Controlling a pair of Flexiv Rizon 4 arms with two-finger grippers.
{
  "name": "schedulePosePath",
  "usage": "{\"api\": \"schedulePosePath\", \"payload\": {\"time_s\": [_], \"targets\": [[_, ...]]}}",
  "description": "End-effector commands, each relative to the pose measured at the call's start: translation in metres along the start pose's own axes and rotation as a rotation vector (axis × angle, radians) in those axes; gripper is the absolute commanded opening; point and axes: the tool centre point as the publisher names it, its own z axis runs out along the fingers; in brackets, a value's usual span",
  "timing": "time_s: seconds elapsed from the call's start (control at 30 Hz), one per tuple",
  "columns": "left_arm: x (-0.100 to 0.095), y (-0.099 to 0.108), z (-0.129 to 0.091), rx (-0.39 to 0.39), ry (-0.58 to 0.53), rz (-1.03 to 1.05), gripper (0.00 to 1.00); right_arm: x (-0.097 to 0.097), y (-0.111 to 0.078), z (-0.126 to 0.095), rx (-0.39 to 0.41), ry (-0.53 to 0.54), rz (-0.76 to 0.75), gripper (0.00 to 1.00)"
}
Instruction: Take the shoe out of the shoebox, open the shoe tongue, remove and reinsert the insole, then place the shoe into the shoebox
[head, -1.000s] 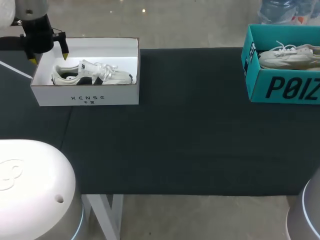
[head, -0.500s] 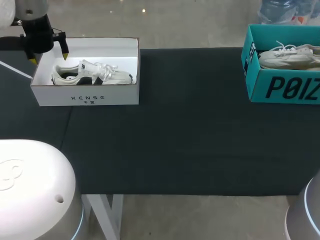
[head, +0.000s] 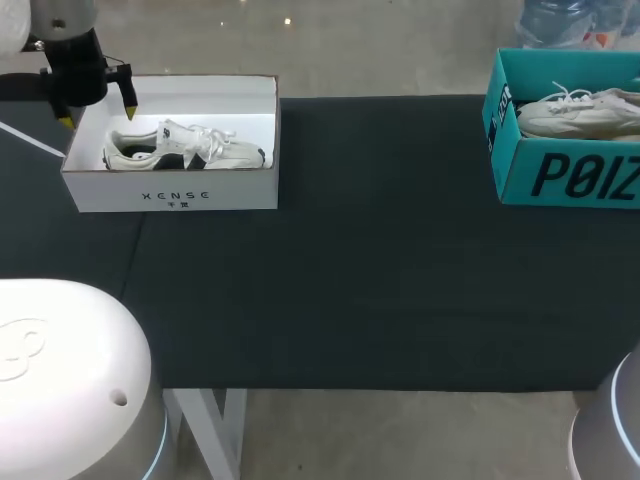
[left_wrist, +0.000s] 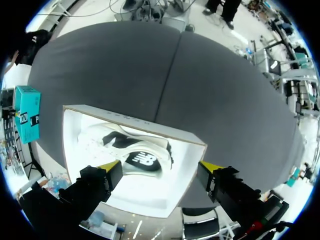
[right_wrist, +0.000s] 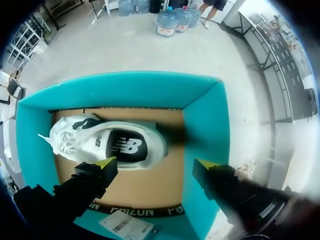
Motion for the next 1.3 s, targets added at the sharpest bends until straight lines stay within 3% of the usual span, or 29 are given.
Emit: {"api": "schedulePosePath", "payload": {"time_s": [0.03, 0.93, 0.97, 1.0, 1.1, 1.17, 1.3], "targets": [[0.001, -0.001, 0.000, -0.003, 0.001, 0.001, 1.00, -0.003, 0.013, 0.011, 0.092, 0.003, -0.003, 1.00], [0.001, -0.001, 0.000, -0.003, 0.001, 0.001, 1.00, -0.003, 0.023, 0.038, 0.152, -0.024, -0.032, 1.00], [0.001, -0.001, 0.000, -0.003, 0.001, 0.001, 1.00, -0.003, 0.023, 0.038, 0.152, -0.024, -0.033, 0.76], [0.001, -0.001, 0.000, -0.003, 0.001, 0.001, 1.00, -0.003, 0.024, 0.039, 0.152, -0.025, -0.034, 0.45], [0.001, -0.001, 0.000, -0.003, 0.001, 0.001, 1.00, -0.003, 0.024, 0.041, 0.155, -0.030, -0.037, 0.14], [0.001, -0.001, 0.000, -0.003, 0.001, 0.001, 1.00, -0.003, 0.024, 0.042, 0.155, -0.033, -0.038, 0.00], [0.001, -0.001, 0.000, -0.003, 0.001, 0.001, 1.00, -0.004, 0.023, 0.044, 0.156, -0.035, -0.039, 0.00]]}}
